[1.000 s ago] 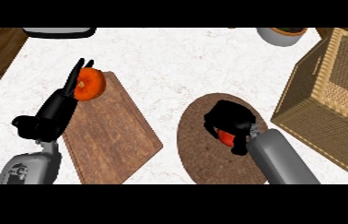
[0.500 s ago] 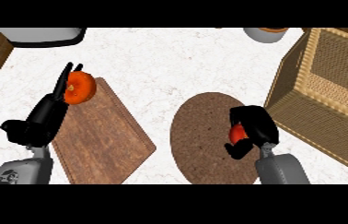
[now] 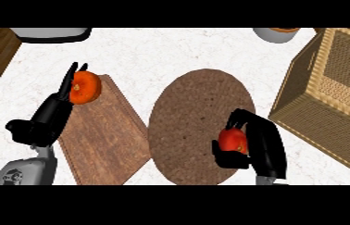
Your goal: Pick the tomato from the placemat and place it in the basket
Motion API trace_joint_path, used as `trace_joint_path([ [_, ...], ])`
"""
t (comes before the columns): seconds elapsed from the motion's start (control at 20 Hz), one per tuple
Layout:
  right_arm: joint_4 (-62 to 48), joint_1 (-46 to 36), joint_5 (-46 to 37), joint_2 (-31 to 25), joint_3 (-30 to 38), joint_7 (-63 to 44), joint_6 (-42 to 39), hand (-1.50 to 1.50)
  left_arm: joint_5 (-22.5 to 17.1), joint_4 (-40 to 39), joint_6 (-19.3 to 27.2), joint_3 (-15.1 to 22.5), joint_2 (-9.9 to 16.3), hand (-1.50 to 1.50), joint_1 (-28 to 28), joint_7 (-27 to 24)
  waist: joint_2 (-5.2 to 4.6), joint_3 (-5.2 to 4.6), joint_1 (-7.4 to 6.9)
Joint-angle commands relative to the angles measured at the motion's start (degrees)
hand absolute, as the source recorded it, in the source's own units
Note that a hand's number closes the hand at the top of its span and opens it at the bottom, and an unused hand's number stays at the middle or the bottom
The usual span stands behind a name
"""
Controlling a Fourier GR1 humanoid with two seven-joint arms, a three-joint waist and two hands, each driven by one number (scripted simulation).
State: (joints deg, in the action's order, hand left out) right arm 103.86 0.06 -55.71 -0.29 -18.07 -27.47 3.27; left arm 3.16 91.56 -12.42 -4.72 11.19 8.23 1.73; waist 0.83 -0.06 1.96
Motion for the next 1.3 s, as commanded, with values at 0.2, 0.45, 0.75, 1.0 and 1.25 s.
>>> trace_joint_path([
  [0.2,27.4,3.0,-6.6,0.3,-14.8,-18.8,7.5,1.5,-0.9,-3.1,-1.0,-1.5,1.2,0.0,3.5,0.0,-0.27,-0.07,-0.23],
  [0.45,35.3,-2.7,-17.4,0.3,-19.8,-35.5,0.2,1.5,2.2,-0.6,0.6,2.1,-1.4,0.0,0.7,-0.5,-0.6,-0.03,-1.67],
  [0.75,38.9,-9.7,-18.1,-0.5,-8.3,-37.0,-15.3,1.5,0.8,1.3,-0.7,0.7,-0.1,0.0,0.5,0.4,-0.67,0.01,-1.81],
  [1.0,31.0,-21.5,-12.6,0.3,4.5,-36.0,-15.1,1.5,0.6,-2.1,-0.4,0.2,-0.5,0.0,5.9,1.9,-0.87,0.04,-1.92],
  [1.25,21.1,-29.3,-11.6,-1.4,15.7,-33.3,-12.9,1.5,0.8,1.2,-0.9,1.0,-1.2,0.0,-0.8,-1.5,-0.88,0.04,-2.41],
])
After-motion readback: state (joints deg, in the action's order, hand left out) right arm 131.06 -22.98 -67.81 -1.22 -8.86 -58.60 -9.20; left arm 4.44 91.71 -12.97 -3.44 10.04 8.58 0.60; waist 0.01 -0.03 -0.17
